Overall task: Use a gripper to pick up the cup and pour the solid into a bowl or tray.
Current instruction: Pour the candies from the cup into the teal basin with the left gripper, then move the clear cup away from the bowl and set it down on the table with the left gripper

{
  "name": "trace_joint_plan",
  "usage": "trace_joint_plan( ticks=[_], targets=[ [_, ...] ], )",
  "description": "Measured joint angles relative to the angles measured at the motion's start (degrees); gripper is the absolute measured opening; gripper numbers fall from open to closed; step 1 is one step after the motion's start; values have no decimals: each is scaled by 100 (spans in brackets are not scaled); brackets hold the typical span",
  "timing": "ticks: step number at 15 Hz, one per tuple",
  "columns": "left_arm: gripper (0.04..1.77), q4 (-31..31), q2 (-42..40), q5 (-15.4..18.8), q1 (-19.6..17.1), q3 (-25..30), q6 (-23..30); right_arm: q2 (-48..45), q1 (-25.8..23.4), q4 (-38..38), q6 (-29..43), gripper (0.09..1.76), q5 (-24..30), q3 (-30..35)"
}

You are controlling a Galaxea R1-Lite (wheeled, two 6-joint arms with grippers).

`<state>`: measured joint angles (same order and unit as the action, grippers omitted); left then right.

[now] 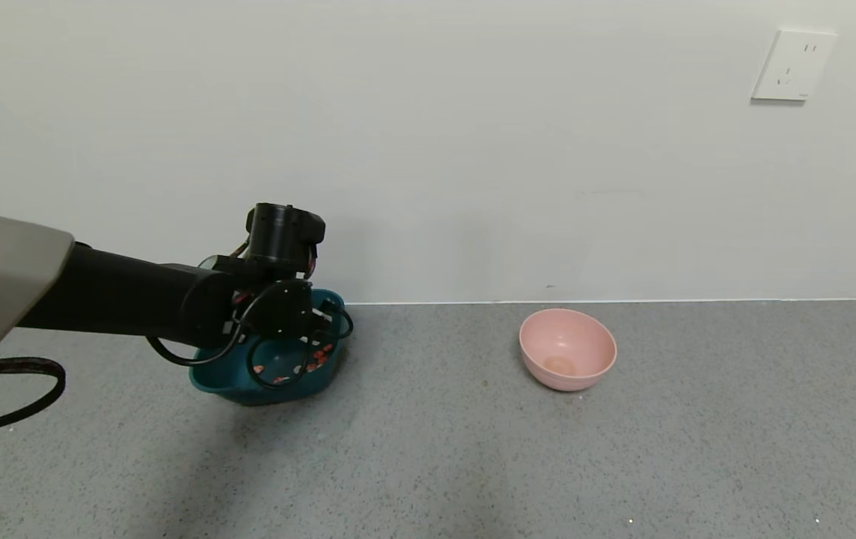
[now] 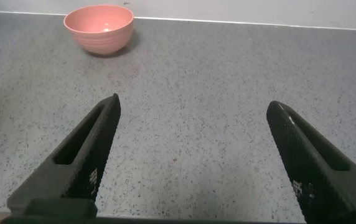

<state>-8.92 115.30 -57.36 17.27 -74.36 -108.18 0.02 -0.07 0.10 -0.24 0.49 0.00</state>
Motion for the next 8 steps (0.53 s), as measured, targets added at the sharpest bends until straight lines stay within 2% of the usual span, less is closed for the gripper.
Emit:
trace_joint_plan(
  ticks=[3,6,8],
  targets=[
    [126,-13,-319,846,-341,364,730,0,-2,0,0,171,0,0],
    [126,-11,-560,1499,-634,813,2274,-2,-4,-2,0,171,0,0],
    [126,-11,-647,2083,-862,1047,3134,0,-2,0,2,171,2,0]
  ],
)
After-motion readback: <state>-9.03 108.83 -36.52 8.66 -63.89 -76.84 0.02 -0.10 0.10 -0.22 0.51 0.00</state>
